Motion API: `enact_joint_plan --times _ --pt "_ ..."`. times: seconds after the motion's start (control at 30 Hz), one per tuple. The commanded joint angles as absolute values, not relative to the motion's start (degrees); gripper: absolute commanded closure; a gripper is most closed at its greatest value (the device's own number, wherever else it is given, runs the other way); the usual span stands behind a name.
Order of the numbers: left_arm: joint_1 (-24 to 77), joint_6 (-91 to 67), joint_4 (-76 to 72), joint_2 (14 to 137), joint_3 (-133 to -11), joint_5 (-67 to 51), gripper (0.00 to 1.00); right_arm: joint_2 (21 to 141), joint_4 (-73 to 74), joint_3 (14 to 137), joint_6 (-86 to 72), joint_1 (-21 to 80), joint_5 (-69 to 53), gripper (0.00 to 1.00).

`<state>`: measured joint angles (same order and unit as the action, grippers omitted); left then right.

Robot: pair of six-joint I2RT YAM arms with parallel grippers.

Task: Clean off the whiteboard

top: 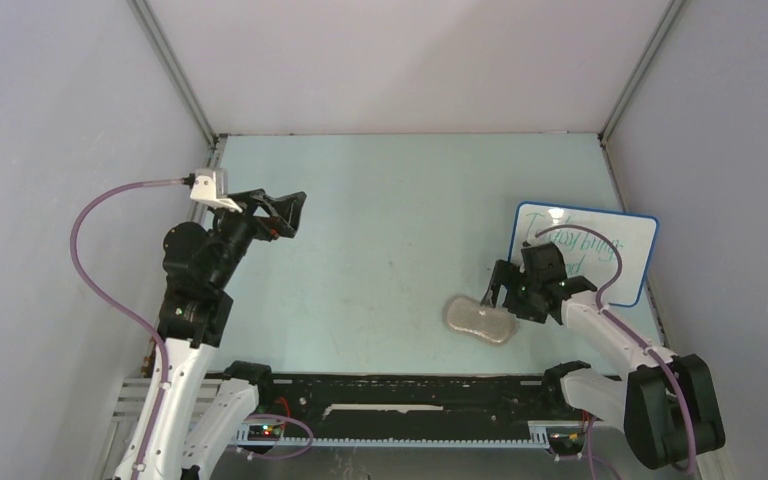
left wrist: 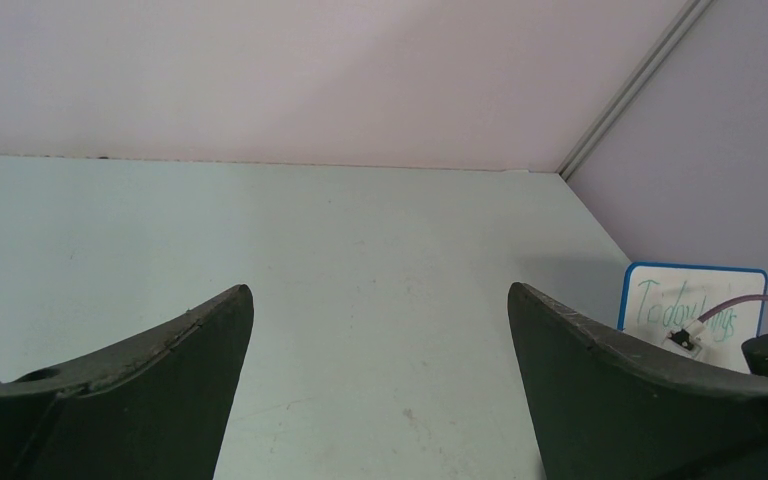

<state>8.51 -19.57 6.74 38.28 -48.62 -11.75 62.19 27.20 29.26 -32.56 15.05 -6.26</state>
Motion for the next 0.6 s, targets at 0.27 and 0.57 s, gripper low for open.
enact_joint_plan --times 0.27,0.57 --pt "8.95 -19.86 5.10 38.68 -47.53 -12.30 0.00 58.97 25.93 26.28 -40.10 30.36 -6.52 0.09" --pt "8.96 -19.82 5.20 38.67 -47.44 -12.22 0.00 55.58 23.42 26.85 -50.37 48.05 -1.73 0.09"
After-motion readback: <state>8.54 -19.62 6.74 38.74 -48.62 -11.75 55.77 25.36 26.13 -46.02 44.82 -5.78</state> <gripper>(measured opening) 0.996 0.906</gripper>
